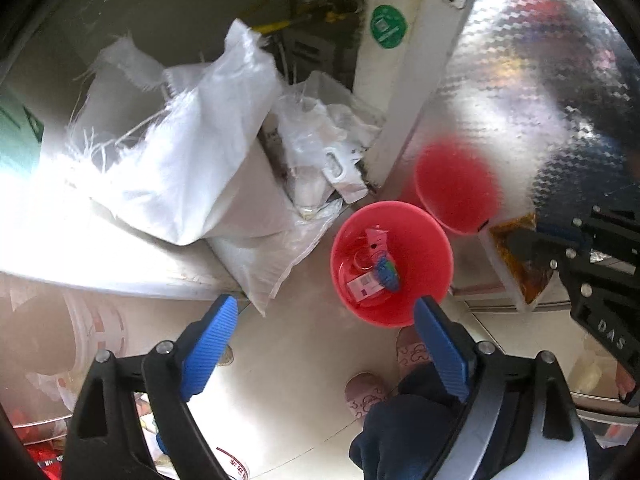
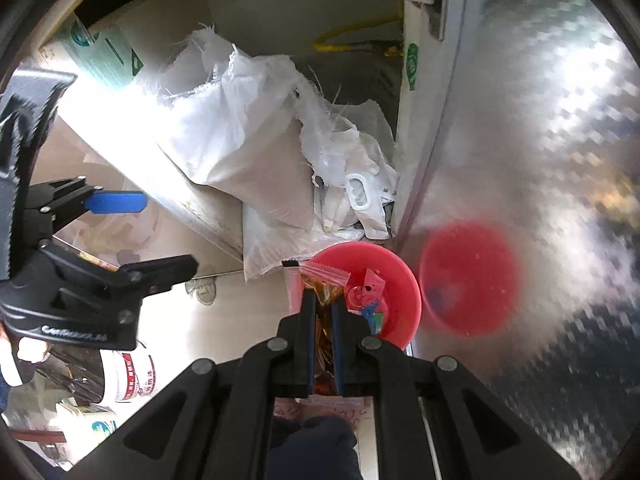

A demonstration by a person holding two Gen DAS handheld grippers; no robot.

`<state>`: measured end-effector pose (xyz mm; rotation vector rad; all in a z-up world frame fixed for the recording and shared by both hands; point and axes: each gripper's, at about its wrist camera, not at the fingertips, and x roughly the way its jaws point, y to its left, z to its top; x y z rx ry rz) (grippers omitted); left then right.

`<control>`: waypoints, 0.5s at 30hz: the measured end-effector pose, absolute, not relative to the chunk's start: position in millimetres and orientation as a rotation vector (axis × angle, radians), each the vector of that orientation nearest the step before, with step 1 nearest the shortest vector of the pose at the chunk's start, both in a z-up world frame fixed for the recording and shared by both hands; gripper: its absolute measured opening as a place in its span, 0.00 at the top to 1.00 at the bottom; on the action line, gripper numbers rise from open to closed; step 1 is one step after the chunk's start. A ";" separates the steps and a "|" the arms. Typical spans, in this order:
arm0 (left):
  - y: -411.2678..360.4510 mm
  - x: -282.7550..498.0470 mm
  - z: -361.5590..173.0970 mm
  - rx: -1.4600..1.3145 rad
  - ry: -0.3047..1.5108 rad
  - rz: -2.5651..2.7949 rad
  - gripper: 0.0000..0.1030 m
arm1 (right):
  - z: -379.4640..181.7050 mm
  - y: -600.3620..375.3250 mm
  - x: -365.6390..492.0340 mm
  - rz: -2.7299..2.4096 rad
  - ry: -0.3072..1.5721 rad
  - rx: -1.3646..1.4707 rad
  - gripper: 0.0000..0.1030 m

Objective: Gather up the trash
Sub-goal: 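Open the left tool dropping the bag while the right tool drops the packet into the bin, then raise both tools back up to the counter toward the white cloth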

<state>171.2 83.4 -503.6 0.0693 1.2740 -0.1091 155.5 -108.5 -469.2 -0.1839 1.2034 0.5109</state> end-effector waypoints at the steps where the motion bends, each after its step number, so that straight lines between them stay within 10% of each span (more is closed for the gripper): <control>1: 85.1 170.7 -505.1 0.071 1.276 -0.105 0.14 | -471.1 -108.0 156.8 0.509 1.205 -0.190 0.94; 5: 88.3 168.6 -507.9 0.083 1.281 -0.099 0.14 | -477.4 -101.9 162.7 0.492 1.220 -0.225 0.93; 11: 91.0 163.0 -497.2 0.059 1.264 -0.106 0.14 | -474.1 -99.9 158.8 0.498 1.214 -0.249 0.54; 15: 89.8 157.3 -477.5 0.064 1.258 -0.101 0.14 | -457.4 -102.1 152.3 0.498 1.222 -0.228 0.52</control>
